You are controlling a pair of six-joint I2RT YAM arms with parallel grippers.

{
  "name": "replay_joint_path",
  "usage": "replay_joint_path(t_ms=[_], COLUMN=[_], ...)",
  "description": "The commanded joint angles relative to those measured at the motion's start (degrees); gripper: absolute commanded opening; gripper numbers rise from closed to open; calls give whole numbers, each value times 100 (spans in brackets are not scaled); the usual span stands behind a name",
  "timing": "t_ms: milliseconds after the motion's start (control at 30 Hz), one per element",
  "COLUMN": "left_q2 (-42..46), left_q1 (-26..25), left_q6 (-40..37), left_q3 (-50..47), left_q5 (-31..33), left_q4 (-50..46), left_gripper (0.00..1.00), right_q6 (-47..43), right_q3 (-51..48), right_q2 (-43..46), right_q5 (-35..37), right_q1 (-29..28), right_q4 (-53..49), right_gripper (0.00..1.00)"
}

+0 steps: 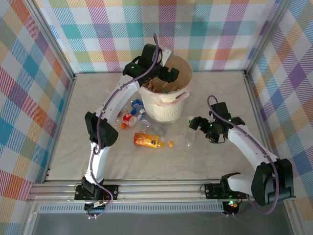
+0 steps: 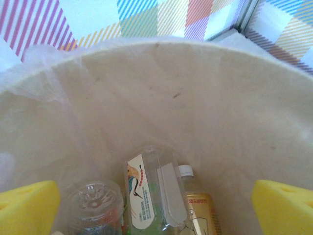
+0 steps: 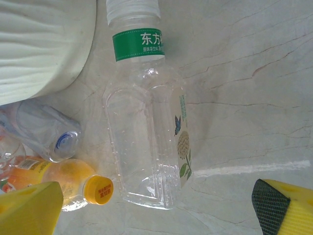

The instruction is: Put the plastic bottles in the bin

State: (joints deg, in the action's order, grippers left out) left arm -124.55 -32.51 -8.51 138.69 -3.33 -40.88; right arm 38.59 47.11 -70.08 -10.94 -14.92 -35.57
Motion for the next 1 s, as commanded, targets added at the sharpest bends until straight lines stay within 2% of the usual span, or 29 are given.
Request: replay_joint_path(t_ms=[0,233,333,500,700,967], left_q2=[668,1473,2104,3486,4934,6121], left_q1=[-80,-166,-209,-219,-219,-211], left_q6=[194,453,589,895,1260,1724], left_q3=[197,-283,-1031,-2942,-4907,-6482], left_q5=[61,154,244,564,1433,2913], left_q4=[-14,97,491,1580,2683,2911], left_gripper=[100,100,100,100,100,100], right_q6=[9,-60,-123,-172,-242,-281], right_q3=[86,294,450,645,893,1041], right_q2=[-157,-514,-734,-1050,-1497,-1930], right_q5=[181,421,492,616,788,945], right_q1=[-125,-462,-582,-769,-955,-1041], right_q4=[-10,-46,-87,-112,-190,-142], right_gripper=[100,100,100,100,100,98])
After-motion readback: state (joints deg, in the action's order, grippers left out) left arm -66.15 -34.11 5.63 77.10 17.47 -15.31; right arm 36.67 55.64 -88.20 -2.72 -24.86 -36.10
